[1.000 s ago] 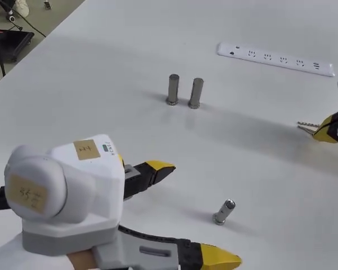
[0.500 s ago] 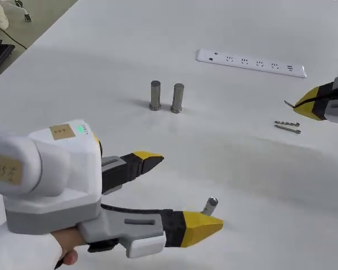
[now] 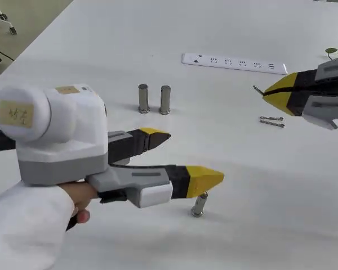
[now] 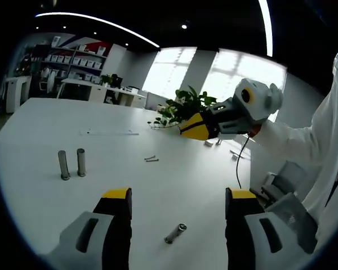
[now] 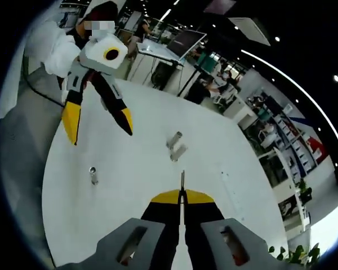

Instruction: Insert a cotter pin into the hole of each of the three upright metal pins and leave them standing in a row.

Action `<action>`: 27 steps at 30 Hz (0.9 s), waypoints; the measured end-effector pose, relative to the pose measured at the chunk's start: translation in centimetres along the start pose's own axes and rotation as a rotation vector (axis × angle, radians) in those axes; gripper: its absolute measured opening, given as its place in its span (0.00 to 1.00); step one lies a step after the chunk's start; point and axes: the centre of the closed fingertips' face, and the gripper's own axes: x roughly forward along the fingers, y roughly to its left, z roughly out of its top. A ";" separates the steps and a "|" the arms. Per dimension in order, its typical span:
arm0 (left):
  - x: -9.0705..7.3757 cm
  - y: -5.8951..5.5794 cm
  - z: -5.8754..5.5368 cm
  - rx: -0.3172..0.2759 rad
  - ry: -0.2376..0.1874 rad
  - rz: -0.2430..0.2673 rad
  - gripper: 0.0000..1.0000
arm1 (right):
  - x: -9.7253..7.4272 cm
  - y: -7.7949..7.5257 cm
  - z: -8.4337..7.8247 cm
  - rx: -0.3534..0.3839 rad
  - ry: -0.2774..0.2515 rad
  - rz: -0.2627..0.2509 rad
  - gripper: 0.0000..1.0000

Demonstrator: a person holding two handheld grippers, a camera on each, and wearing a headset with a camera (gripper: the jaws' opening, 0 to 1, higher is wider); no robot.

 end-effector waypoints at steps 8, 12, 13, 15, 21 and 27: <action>1.4 -1.1 2.7 -0.025 -0.006 -0.056 0.47 | -1.0 2.4 1.7 -0.038 -0.031 -0.006 0.00; 1.9 -1.7 3.2 -0.029 -0.002 -0.077 0.38 | -1.4 3.3 2.2 -0.054 -0.037 -0.006 0.00; 2.1 -2.0 3.4 -0.031 -0.001 -0.083 0.36 | -1.4 3.5 2.3 -0.060 -0.037 -0.004 0.00; 2.4 -2.4 3.5 -0.040 -0.003 -0.099 0.33 | -1.6 4.0 2.6 -0.071 -0.035 -0.003 0.00; 3.1 -3.3 3.7 -0.068 0.005 -0.127 0.22 | -2.1 4.5 3.1 -0.088 -0.034 -0.009 0.00; 3.2 -3.7 3.7 -0.088 0.013 -0.143 0.11 | -2.5 4.7 3.3 -0.105 -0.032 -0.016 0.00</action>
